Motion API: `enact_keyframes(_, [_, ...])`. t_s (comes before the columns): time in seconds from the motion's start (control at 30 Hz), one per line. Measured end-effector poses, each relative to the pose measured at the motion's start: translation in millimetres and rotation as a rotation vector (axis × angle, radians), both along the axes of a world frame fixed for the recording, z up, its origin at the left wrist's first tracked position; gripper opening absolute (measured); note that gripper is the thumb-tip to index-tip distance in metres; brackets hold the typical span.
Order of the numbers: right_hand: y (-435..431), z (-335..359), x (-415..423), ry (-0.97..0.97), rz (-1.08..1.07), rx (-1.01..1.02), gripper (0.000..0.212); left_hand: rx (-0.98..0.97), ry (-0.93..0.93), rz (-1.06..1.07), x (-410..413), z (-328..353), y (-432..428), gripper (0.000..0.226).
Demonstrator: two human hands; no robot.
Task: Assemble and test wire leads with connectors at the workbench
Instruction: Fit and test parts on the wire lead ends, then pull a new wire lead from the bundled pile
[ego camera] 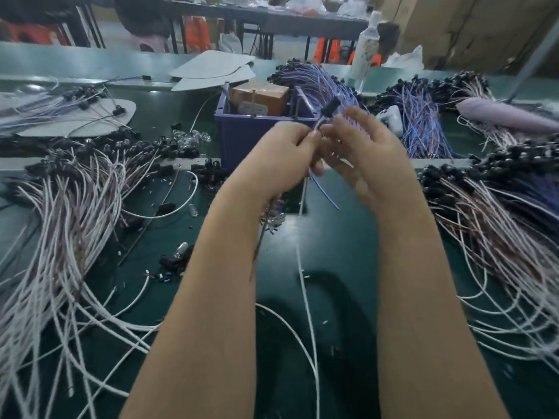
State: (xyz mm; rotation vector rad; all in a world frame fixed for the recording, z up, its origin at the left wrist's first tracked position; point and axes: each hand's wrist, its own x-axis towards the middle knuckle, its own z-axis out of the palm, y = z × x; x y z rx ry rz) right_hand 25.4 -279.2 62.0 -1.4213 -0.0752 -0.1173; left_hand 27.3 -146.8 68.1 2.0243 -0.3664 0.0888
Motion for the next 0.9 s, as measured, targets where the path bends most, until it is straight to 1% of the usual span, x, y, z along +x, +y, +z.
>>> enact_keyframes(0.03, [-2.4,4.2,-7.2,0.032,0.043,0.091,0.038,-0.144,-0.009,0.0,-1.3,9.9,-10.9,0.034])
enact_keyframes(0.1, [-12.0,10.9,-22.7,0.06,0.137,0.088,0.041,-0.53,0.073,-0.008,-0.9,27.8,-36.3,0.036])
enact_keyframes(0.13, [-19.0,15.2,-31.3,0.054,0.137,0.047,0.038,-0.722,0.142,-0.017,-1.3,36.4,-50.9,0.036])
enact_keyframes(0.17, [-28.6,20.7,-39.4,0.037,0.089,-0.022,0.033,-0.871,0.202,-0.037,-1.9,43.6,-65.3,0.034])
enact_keyframes(0.2, [-41.6,26.0,-46.6,0.013,0.003,-0.115,0.027,-0.949,0.234,-0.057,-3.7,49.9,-78.9,0.032])
enact_keyframes(0.23, [-58.1,31.3,-54.1,-0.01,-0.082,-0.182,0.023,-0.963,0.235,-0.065,-5.0,54.1,-92.3,0.03])
enact_keyframes(0.27, [-76.9,36.9,-61.6,-0.033,-0.148,-0.209,0.022,-0.944,0.229,-0.057,-7.1,57.5,-105.3,0.03])
enact_keyframes(0.33, [-114.0,49.2,-78.4,-0.067,-0.262,-0.235,0.023,-0.869,0.214,-0.014,-10.0,59.3,-132.1,0.029])
enact_keyframes(0.37, [-129.2,54.0,-86.2,-0.073,-0.343,-0.292,0.024,-0.835,0.224,-0.007,-10.5,58.5,-146.5,0.03])
enact_keyframes(0.4, [-142.6,57.7,-94.6,-0.065,-0.45,-0.408,0.025,-0.8,0.242,-0.012,-11.7,56.7,-162.3,0.032])
enact_keyframes(0.47, [-166.2,61.1,-106.5,-0.06,-0.685,-0.717,0.026,-0.763,0.286,-0.057,-14.1,49.1,-197.8,0.036])
enact_keyframes(0.5, [-175.6,60.8,-110.6,-0.06,-0.777,-0.821,0.028,-0.761,0.308,-0.084,-14.5,42.8,-216.4,0.035])
enact_keyframes(0.53, [-184.9,58.5,-112.3,-0.031,-0.85,-0.871,0.028,-0.746,0.359,-0.112,-16.4,36.4,-233.1,0.033])
enact_keyframes(0.6, [-205.6,45.2,-108.0,0.087,-0.97,-0.915,0.02,-0.729,0.487,-0.14,-16.7,17.9,-259.2,0.032])
enact_keyframes(0.63, [-213.7,34.4,-103.1,0.17,-0.994,-0.929,0.017,-0.743,0.568,-0.109,-16.6,6.9,-267.2,0.032])
enact_keyframes(0.7, [-223.3,4.0,-92.3,0.34,-0.936,-0.969,0.014,-0.828,0.748,-0.068,-13.7,-13.5,-282.5,0.029])
enact_keyframes(0.73, [-224.5,-13.0,-87.5,0.416,-0.892,-0.99,0.016,-0.81,0.77,-0.079,-11.7,-24.3,-288.0,0.024])
enact_keyframes(0.77, [-225.2,-29.2,-83.3,0.485,-0.857,-0.996,0.019,-0.769,0.762,-0.037,-10.5,-31.9,-290.5,0.025])
enact_keyframes(0.8, [-225.5,-43.6,-80.5,0.54,-0.837,-0.99,0.021,-0.607,0.7,-0.027,-13.2,-40.2,-291.0,0.03])
enact_keyframes(0.83, [-225.9,-54.8,-78.5,0.57,-0.834,-0.979,0.023,-0.562,0.689,-0.017,-15.5,-48.2,-290.1,0.029])
enact_keyframes(0.87, [-227.1,-62.9,-76.6,0.582,-0.848,-0.971,0.023,-0.612,0.726,-0.022,-16.8,-54.2,-288.9,0.024])
enact_keyframes(0.9, [-227.6,-67.2,-75.4,0.581,-0.873,-0.966,0.023,-0.615,0.703,-0.004,-15.8,-58.6,-289.0,0.018])
